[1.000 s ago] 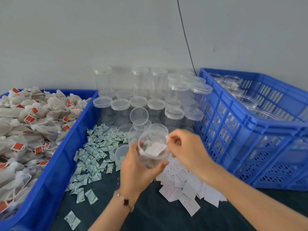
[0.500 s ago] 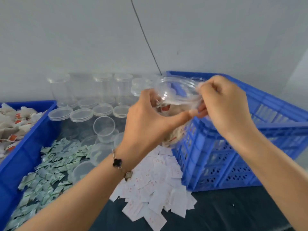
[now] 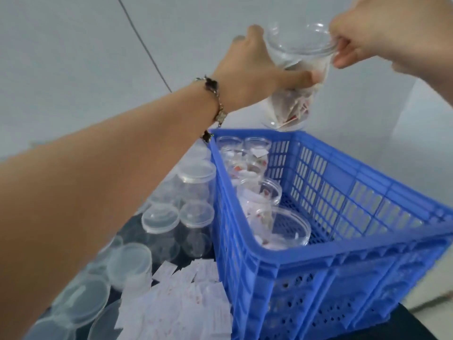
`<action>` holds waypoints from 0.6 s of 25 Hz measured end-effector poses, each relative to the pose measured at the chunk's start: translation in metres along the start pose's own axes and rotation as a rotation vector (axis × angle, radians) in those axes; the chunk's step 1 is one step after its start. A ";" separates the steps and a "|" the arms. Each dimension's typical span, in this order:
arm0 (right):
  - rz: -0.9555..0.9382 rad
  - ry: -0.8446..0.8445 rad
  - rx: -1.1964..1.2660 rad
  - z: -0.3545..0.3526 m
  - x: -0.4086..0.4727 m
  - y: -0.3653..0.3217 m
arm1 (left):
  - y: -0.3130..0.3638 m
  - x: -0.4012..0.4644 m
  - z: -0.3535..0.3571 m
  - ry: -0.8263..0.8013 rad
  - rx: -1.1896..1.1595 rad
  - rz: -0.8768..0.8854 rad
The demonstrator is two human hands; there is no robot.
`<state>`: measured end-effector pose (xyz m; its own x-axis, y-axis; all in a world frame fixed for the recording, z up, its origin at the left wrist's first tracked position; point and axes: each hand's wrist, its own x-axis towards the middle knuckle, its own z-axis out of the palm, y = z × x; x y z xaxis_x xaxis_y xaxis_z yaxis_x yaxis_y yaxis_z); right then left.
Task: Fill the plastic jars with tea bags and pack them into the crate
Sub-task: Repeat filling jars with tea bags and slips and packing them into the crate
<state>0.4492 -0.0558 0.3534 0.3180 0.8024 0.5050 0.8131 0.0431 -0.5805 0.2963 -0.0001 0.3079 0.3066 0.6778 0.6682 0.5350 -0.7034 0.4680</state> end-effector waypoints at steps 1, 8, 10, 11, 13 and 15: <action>-0.010 0.026 -0.094 0.002 0.010 0.006 | -0.001 0.009 0.012 0.010 0.045 0.024; 0.129 -0.247 -0.515 0.092 0.065 0.088 | -0.037 0.033 0.129 -0.279 0.683 0.309; 0.160 -0.288 -0.487 0.123 0.075 0.107 | -0.056 0.038 0.151 -0.384 0.718 0.250; 0.165 -0.304 -0.471 0.136 0.079 0.111 | -0.065 0.040 0.154 -0.424 0.724 0.208; 0.192 -0.361 -0.435 0.160 0.084 0.117 | -0.082 0.045 0.158 -0.495 0.719 0.127; 0.243 -0.406 -0.383 0.176 0.085 0.123 | -0.097 0.048 0.165 -0.550 0.749 0.078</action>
<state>0.4909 0.1225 0.2128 0.3668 0.9284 0.0591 0.8820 -0.3268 -0.3394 0.3893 0.1365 0.1992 0.5904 0.7752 0.2247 0.8068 -0.5594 -0.1899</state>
